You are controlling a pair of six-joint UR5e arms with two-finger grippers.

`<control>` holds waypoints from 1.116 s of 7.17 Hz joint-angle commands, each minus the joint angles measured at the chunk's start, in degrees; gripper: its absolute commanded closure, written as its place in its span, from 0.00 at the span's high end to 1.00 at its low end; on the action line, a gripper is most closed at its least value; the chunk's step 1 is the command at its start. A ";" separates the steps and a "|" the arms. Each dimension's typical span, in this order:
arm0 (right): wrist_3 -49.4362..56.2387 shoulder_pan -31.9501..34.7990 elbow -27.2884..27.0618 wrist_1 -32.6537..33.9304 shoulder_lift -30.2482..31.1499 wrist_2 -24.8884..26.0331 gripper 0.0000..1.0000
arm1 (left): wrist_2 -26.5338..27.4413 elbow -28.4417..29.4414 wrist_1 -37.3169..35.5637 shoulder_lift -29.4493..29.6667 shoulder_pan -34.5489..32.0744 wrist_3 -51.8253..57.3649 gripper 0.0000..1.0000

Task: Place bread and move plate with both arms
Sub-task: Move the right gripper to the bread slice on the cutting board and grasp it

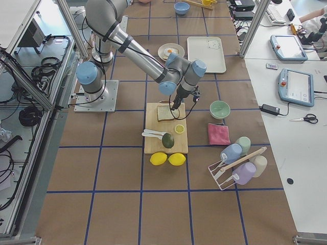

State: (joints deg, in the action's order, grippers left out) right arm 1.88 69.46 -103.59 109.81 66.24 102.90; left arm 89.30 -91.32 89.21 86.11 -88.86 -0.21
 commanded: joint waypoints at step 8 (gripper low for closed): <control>0.67 -0.02 0.93 -2.31 2.47 -0.06 0.00 | -0.09 0.00 0.00 -0.06 0.00 0.03 1.00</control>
State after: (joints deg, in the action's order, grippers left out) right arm 2.57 69.36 -102.91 108.75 67.25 102.82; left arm 89.28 -91.33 89.21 86.04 -88.86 -0.12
